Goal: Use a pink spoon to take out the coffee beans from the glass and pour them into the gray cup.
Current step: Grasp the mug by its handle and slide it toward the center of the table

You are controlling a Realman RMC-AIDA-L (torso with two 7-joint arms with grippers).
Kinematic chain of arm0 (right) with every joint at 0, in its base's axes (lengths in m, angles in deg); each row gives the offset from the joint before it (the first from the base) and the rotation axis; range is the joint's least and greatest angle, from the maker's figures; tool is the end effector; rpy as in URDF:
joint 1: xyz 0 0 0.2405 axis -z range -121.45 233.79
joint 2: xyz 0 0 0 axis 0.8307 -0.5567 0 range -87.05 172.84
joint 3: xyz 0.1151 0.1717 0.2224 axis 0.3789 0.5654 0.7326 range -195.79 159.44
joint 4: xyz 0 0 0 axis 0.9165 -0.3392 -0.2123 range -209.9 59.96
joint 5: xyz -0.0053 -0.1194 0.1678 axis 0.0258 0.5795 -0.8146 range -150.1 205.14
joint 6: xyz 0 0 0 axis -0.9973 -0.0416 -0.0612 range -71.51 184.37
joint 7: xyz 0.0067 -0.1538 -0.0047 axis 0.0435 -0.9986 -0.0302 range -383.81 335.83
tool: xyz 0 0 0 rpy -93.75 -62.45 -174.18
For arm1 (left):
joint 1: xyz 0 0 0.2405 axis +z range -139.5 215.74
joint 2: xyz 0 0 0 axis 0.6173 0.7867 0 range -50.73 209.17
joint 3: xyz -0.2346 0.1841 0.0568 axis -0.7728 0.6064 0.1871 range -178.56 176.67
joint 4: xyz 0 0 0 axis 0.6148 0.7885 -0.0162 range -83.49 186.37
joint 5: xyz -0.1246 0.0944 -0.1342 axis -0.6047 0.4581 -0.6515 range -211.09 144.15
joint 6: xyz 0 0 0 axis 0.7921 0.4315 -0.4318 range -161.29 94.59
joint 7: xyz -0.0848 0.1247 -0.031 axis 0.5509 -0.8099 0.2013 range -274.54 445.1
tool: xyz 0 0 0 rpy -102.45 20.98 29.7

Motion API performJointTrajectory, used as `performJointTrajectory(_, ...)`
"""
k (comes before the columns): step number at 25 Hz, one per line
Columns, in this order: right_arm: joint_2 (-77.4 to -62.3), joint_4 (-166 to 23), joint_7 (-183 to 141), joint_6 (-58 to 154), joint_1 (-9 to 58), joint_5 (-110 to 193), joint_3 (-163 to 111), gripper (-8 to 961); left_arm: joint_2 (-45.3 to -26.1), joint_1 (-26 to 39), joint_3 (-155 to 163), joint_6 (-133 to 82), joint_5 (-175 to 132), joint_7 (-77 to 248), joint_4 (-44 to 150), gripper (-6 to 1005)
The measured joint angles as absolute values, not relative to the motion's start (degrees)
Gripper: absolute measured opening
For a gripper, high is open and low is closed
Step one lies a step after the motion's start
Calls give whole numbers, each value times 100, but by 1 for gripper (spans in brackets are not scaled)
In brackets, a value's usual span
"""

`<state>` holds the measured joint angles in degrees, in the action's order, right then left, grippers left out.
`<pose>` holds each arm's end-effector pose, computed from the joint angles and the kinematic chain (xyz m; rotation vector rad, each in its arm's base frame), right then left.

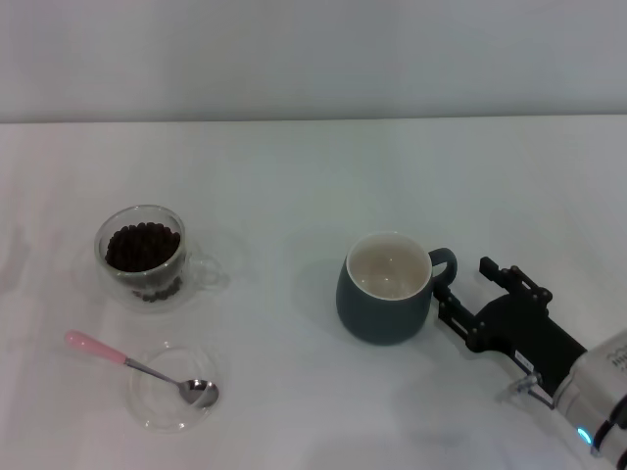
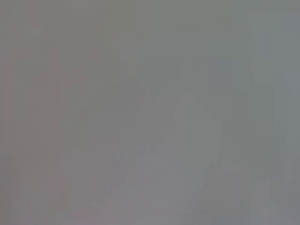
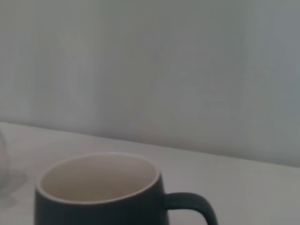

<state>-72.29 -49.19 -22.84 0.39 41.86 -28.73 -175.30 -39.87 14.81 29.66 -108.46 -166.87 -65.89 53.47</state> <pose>0.3717 0.2724 -0.1093 -1.9545 0.6626 0.5423 -0.3966 0.3337 0.0107 -1.3895 -0.7021 -0.8915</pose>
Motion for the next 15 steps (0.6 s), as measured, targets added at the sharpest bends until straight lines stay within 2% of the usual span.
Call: performJointTrajectory(15, -7213, -5046, -2252, -665, 4561, -2872, -17815, 728, -3990, 1439, 2970, -10812, -16709, -6592, 5348, 857)
